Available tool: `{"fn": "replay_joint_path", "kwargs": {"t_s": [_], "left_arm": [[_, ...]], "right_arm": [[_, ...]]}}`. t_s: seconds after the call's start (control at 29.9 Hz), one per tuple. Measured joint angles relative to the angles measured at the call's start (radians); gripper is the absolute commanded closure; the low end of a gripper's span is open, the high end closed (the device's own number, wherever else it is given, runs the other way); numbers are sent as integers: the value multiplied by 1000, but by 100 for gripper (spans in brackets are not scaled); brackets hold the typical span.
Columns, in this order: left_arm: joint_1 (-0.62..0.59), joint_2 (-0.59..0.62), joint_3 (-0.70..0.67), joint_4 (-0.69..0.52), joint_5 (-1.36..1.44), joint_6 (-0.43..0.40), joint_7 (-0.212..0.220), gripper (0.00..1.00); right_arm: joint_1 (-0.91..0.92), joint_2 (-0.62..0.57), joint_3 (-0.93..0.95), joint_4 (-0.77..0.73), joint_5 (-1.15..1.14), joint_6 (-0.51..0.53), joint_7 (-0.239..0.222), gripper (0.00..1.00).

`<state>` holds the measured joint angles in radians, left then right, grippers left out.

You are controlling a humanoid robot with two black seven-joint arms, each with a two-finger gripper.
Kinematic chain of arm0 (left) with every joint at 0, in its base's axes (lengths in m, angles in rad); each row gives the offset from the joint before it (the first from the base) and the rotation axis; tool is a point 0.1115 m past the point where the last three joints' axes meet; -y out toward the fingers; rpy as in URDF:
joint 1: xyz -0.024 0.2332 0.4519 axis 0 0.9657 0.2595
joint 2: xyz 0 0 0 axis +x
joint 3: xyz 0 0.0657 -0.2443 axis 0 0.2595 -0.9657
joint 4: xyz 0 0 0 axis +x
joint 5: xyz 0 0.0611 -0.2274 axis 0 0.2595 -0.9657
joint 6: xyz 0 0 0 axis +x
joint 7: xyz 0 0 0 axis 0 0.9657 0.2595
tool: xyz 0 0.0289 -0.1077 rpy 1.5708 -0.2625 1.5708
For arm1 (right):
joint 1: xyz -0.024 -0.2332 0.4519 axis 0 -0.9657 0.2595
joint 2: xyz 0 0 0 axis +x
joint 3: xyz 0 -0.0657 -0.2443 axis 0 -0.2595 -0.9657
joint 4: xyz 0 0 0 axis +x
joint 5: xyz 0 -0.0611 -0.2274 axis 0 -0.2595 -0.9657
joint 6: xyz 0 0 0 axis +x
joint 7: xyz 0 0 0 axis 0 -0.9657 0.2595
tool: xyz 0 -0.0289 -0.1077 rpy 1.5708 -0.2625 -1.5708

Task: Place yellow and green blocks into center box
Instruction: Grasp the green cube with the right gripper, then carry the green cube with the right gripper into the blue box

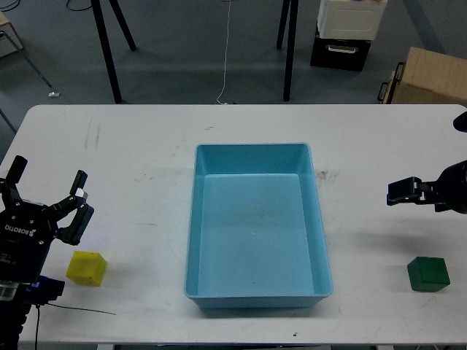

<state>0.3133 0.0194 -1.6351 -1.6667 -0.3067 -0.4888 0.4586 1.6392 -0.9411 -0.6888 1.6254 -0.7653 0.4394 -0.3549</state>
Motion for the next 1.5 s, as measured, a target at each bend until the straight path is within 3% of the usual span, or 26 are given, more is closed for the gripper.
{"fn": "replay_joint_path", "kwargs": {"t_s": [0.2,0.47,1.0,1.1,1.24,1.34,1.37,1.5], "left_arm": [[-2,-1,13,7,0,0,0,0],[-18,-2,42,19,5,0,-3,0],[-24,-3,43,53,14,0,-3,0],[-23,-4,44,55,14,0,-3,0],[-23,-3,44,66,14,0,-3,0],[-24,-3,44,77,14,0,-3,0],[-24,-3,44,80,14,0,-3,0],[-24,-5,44,83,15,0,-3,0]], "right_arm": [[-21,4,-50,9,-41,17,-1,0],[-82,8,-47,62,2,-60,-1,0],[-150,48,-49,55,15,-115,-7,3],[-183,71,-47,48,15,-159,-7,20],[-203,84,-47,48,16,-195,-7,74],[-205,85,-46,48,16,-202,-17,95],[-205,85,-46,48,16,-206,-20,100],[-201,79,-42,56,26,-214,-25,100]]}}
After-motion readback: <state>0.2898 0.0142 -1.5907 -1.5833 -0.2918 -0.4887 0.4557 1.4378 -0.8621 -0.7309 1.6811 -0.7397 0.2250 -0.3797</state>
